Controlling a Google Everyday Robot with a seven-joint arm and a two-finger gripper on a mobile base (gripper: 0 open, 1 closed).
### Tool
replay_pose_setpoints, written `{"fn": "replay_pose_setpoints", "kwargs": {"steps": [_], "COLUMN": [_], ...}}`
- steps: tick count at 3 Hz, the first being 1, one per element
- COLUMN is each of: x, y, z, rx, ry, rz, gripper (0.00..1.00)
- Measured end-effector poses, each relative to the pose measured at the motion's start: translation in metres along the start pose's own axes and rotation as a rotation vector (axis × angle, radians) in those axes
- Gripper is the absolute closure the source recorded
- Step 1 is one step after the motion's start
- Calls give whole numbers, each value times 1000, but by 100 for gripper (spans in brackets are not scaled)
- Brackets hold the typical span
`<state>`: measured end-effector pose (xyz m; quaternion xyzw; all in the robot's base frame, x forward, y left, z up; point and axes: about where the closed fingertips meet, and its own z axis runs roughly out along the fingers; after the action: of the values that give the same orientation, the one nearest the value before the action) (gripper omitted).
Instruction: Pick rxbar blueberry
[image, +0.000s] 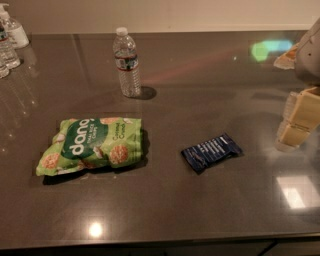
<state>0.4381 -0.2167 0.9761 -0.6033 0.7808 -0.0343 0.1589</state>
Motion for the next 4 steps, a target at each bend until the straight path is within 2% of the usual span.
{"fn": "replay_pose_setpoints", "kwargs": {"steps": [1,2,4], "x": [-1,-8,-36], "y": [0,-2,1], "z": [0,8,48], "rx": [5,-9,-86], "ry": [0,-10,-95], "rz": [-5,-56,-175], "gripper": [0,0,0]}}
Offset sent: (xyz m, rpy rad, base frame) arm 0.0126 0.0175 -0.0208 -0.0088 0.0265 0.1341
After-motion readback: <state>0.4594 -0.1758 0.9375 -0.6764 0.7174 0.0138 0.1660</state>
